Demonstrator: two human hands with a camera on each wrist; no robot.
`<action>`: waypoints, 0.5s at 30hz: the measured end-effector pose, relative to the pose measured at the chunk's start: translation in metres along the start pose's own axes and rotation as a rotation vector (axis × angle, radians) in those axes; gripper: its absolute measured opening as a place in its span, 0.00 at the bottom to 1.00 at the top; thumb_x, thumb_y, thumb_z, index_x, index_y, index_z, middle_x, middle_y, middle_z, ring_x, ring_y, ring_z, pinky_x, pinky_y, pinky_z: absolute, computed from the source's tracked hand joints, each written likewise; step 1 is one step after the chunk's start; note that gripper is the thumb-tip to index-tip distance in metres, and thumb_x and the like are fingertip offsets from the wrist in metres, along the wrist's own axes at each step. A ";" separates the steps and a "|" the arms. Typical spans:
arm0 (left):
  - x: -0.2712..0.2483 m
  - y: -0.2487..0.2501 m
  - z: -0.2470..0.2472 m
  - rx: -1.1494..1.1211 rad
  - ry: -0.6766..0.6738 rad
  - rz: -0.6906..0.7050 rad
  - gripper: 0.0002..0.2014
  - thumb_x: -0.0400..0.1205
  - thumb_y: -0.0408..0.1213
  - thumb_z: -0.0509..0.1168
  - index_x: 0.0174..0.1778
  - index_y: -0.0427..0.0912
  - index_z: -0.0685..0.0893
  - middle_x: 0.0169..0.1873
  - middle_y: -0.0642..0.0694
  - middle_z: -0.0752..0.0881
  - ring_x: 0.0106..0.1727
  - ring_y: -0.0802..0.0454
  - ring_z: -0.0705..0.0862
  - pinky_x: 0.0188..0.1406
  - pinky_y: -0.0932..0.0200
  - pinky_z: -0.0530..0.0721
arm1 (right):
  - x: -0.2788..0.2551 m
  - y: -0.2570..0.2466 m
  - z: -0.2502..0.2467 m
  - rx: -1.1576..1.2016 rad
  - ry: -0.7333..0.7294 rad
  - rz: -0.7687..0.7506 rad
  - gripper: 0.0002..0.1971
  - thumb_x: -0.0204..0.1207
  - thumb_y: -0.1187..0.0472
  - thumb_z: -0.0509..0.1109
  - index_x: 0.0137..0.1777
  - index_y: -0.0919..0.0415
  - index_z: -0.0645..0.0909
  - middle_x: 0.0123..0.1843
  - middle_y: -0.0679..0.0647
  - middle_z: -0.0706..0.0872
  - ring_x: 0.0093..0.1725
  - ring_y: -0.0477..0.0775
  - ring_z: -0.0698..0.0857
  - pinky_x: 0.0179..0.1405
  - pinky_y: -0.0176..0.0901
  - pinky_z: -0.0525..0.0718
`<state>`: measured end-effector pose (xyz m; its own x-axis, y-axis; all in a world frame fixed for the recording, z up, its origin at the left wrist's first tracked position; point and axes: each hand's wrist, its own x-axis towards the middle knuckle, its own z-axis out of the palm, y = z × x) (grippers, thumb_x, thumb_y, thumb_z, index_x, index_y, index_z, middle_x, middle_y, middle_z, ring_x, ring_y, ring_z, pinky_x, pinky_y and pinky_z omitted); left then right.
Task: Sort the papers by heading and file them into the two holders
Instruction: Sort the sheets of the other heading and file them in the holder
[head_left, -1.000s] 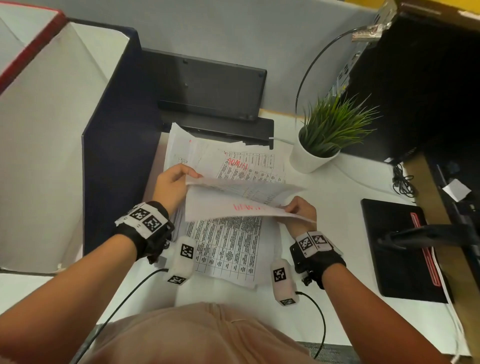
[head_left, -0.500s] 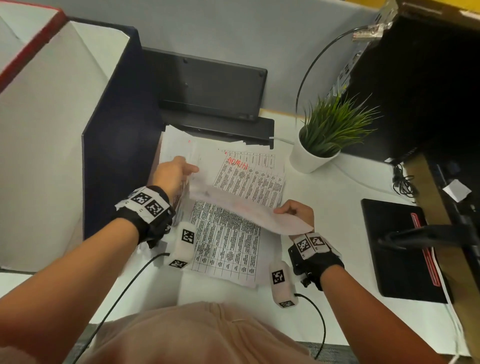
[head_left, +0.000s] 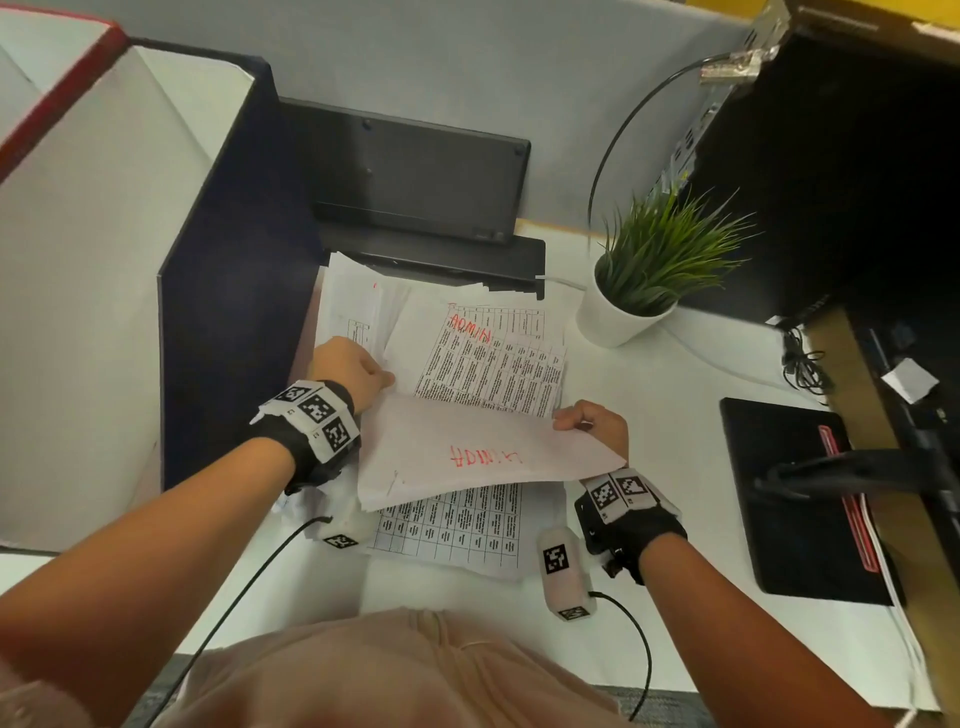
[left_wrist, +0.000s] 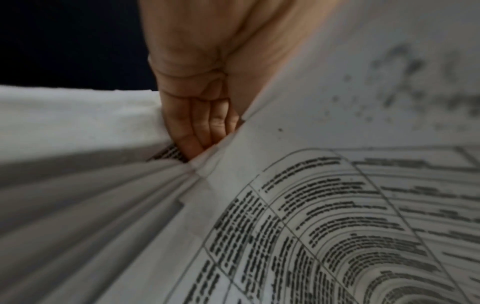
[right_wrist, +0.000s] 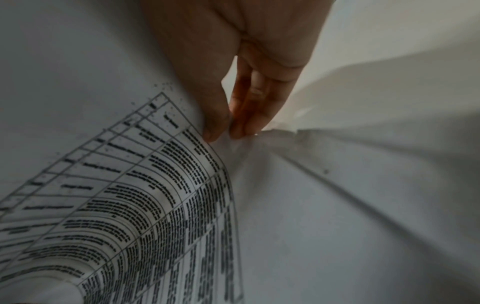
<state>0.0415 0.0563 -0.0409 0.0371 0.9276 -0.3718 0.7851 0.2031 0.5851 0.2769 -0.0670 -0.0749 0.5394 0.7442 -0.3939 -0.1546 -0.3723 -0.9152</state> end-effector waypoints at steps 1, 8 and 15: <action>-0.001 -0.001 0.001 0.011 0.008 0.024 0.10 0.77 0.36 0.71 0.43 0.31 0.89 0.40 0.38 0.88 0.45 0.43 0.85 0.44 0.58 0.79 | 0.000 -0.001 0.000 0.103 0.005 0.046 0.26 0.65 0.85 0.59 0.13 0.59 0.79 0.32 0.59 0.80 0.34 0.58 0.78 0.40 0.41 0.78; -0.013 -0.006 0.006 -0.213 0.181 0.316 0.08 0.78 0.28 0.66 0.47 0.40 0.89 0.39 0.46 0.88 0.35 0.60 0.81 0.40 0.73 0.77 | 0.002 -0.004 -0.001 0.319 0.039 0.210 0.24 0.62 0.82 0.53 0.08 0.64 0.72 0.22 0.65 0.84 0.23 0.62 0.81 0.26 0.41 0.83; -0.016 -0.015 0.005 -0.536 -0.033 0.259 0.19 0.76 0.14 0.57 0.31 0.43 0.78 0.47 0.39 0.87 0.54 0.42 0.84 0.57 0.49 0.81 | -0.005 -0.005 0.002 -0.145 0.129 -0.077 0.15 0.68 0.83 0.61 0.27 0.65 0.70 0.26 0.52 0.75 0.30 0.51 0.74 0.28 0.36 0.74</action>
<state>0.0328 0.0366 -0.0474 0.2119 0.9595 -0.1856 0.3269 0.1094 0.9387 0.2730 -0.0678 -0.0684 0.6483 0.6996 -0.3004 0.0071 -0.4001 -0.9165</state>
